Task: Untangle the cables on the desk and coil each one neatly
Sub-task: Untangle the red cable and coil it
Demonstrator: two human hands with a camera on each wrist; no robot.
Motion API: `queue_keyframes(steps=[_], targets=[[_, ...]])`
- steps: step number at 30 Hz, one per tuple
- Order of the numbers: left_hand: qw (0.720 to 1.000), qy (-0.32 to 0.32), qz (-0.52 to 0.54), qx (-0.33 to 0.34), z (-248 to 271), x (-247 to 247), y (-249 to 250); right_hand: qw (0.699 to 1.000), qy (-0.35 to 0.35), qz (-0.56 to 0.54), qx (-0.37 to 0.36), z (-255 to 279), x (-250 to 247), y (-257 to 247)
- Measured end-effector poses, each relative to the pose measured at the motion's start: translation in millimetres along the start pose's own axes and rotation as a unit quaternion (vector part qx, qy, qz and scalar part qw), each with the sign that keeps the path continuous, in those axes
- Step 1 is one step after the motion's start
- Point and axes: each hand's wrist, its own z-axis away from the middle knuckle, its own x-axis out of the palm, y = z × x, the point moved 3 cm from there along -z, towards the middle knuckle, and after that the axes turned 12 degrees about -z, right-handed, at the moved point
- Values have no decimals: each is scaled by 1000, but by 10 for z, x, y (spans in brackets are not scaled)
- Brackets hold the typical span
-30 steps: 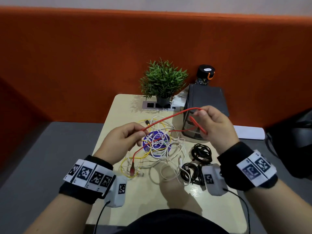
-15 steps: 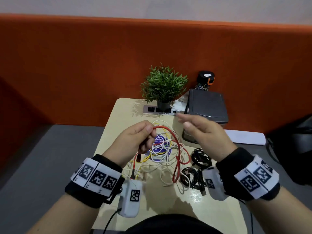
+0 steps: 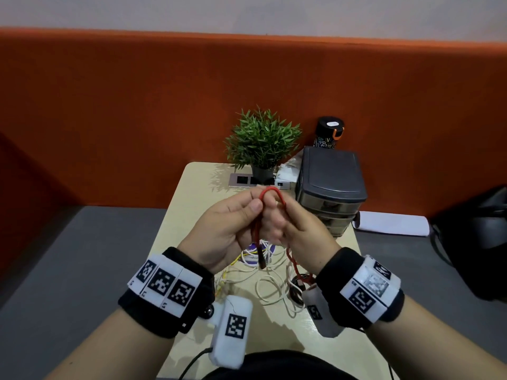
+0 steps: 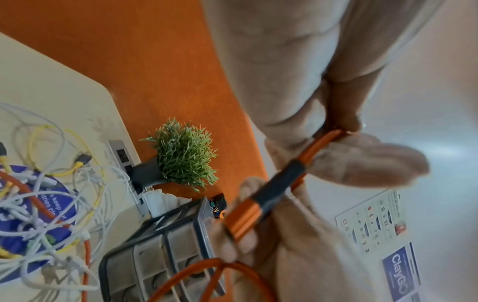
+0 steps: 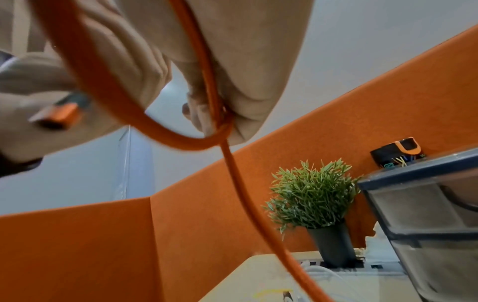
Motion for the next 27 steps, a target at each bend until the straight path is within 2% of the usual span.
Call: queue_keyframes(steps=[3, 7, 10, 13, 15, 16, 19, 20, 21, 23, 25, 27], targets=[[998, 22, 44, 41, -62, -33, 50, 988, -8, 149, 42, 34, -15, 173], [996, 41, 49, 69, -136, -17, 90, 966, -81, 222, 108, 71, 74, 345], [992, 102, -10, 80, -194, -58, 53, 957, -117, 236, 118, 123, 127, 348], [974, 152, -136, 101, -231, -166, 3, 954, -158, 230, 111, 175, 174, 291], [950, 149, -248, 118, -234, -197, -5, 952, -167, 234, 102, 195, 177, 234], [928, 144, -320, 123, -232, -214, -7, 952, -166, 241, 94, 200, 167, 207], [834, 118, -529, 102, -240, -279, -39, 956, -127, 256, 62, 205, 78, 79], [812, 108, -567, 88, -241, -305, -53, 961, -103, 252, 47, 199, 34, 23], [802, 96, -586, 68, -241, -327, -70, 965, -79, 247, 33, 195, -9, -37], [803, 67, -591, 24, -232, -337, -110, 975, -24, 220, 9, 175, -109, -164], [812, 45, -582, 9, -212, -293, -146, 991, 19, 135, -8, 157, -201, -282], [850, 33, -526, 4, -189, -233, -169, 999, 35, 25, -15, 127, -272, -367]])
